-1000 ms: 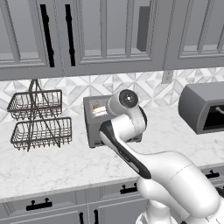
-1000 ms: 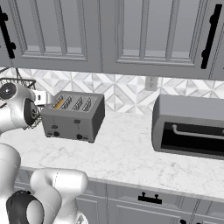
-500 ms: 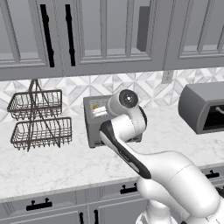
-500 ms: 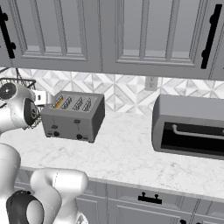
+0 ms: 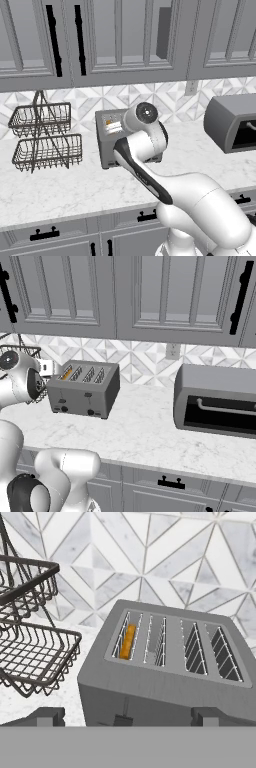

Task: Start the toaster. Once the lever pops up, take the bread to the plate on the dining counter.

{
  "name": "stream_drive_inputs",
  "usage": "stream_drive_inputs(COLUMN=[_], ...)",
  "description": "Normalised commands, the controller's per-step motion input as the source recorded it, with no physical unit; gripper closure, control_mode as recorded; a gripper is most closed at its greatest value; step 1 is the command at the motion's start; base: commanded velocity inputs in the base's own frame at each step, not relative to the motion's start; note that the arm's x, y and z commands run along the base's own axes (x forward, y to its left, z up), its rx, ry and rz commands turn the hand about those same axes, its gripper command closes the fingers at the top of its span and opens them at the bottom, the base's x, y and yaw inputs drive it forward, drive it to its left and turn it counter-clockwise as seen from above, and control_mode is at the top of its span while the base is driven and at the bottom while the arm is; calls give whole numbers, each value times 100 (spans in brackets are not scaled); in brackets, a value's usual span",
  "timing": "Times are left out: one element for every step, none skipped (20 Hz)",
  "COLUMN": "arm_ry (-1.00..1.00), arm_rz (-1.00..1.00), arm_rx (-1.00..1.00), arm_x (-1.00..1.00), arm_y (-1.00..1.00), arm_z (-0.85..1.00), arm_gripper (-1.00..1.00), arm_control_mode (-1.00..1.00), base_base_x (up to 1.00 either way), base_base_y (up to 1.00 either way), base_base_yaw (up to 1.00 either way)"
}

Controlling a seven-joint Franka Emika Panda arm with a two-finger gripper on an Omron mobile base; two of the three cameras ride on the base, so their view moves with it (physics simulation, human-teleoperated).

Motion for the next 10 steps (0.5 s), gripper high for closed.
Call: stream_drive_inputs(arm_ry=[0,0,0,0,0,0,0,0,0,0], arm_rz=[0,0,0,0,0,0,0,0,0,0], arm_rx=[0,0,0,0,0,0,0,0,0,0], arm_x=[0,0,0,0,0,0,0,0,0,0], arm_y=[0,0,0,0,0,0,0,0,0,0], arm_z=[0,0,0,0,0,0,0,0,0,0], arm_gripper=[-100,-100,-100,-100,-100,-100,-100,-100,-100,-100], arm_control_mode=[-100,-100,-100,-100,-100,-100,-100,-100,-100,-100], base_base_x=[0,0,0,0,0,0,0,0,0,0], base_base_y=[0,0,0,0,0,0,0,0,0,0], base_base_yaw=[0,0,0,0,0,0,0,0,0,0])
